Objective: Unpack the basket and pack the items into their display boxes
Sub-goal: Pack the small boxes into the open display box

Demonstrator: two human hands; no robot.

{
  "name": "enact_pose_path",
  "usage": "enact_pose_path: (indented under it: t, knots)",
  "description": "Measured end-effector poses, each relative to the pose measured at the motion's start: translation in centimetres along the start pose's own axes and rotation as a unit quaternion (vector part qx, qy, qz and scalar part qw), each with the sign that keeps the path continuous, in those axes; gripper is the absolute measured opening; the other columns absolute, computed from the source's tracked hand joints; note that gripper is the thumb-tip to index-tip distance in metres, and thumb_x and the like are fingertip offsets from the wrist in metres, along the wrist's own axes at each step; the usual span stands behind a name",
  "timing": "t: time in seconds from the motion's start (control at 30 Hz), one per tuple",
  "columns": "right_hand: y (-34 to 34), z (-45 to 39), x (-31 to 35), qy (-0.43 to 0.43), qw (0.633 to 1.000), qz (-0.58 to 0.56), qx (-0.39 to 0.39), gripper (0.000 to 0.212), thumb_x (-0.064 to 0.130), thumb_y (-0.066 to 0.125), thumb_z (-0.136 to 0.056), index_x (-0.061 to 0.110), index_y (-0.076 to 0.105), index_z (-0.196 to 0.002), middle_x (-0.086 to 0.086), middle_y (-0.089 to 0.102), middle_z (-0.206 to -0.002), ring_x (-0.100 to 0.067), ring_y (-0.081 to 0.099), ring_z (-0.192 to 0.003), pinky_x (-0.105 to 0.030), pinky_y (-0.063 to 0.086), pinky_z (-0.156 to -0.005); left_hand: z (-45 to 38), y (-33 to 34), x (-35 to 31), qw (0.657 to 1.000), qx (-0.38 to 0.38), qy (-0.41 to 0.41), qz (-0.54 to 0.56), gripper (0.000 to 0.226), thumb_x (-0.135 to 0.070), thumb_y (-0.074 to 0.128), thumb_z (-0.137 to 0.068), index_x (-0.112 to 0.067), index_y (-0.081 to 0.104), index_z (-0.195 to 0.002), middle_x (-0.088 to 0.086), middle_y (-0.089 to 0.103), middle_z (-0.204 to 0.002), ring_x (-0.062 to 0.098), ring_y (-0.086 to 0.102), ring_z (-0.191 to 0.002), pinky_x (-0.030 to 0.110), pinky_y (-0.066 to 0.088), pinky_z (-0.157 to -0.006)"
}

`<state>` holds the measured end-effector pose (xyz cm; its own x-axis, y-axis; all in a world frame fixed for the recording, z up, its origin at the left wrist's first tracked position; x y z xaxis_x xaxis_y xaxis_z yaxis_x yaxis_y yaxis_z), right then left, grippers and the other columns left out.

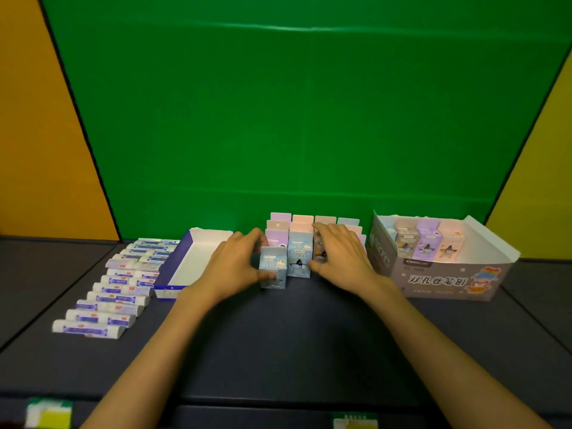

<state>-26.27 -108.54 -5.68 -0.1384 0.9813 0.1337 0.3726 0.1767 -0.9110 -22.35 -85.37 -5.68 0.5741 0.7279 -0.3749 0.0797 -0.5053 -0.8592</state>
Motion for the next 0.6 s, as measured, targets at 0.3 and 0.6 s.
enact_pose_path:
  t: [0.3, 0.6]
  knots:
    - [0.4, -1.3, 0.3, -0.025, 0.999, -0.026, 0.012, 0.054, 0.047, 0.080, -0.076, 0.021, 0.057, -0.117, 0.000, 0.058, -0.114, -0.020, 0.048, -0.108, -0.035, 0.040, -0.087, -0.4, -2.5, -0.9, 0.942, 0.011, -0.081, 0.326, 0.038, -0.014, 0.089, -0.071, -0.015, 0.065, -0.101, 0.000, 0.068, -0.090, 0.005, 0.062, -0.074, 0.023, 0.055, -0.072]
    - [-4.9, -0.5, -0.6, 0.060, 0.962, -0.267, 0.017, 0.042, 0.022, 0.089, -0.071, 0.017, 0.061, -0.102, 0.001, 0.071, -0.088, -0.011, 0.067, -0.076, -0.032, 0.059, -0.073, -2.2, -5.2, -4.3, 0.872, -0.071, -0.041, 0.482, 0.038, -0.002, 0.076, -0.083, -0.006, 0.060, -0.117, 0.004, 0.070, -0.095, 0.011, 0.068, -0.082, 0.019, 0.056, -0.066]
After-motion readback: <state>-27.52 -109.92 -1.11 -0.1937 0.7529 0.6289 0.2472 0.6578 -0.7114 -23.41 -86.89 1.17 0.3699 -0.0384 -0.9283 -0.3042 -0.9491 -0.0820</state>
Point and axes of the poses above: each hand's wrist, its own z-axis away from the middle knuckle, its own y-axis out of the palm, x = y × z, the point moved 1 cm from there along -z, towards the middle knuckle
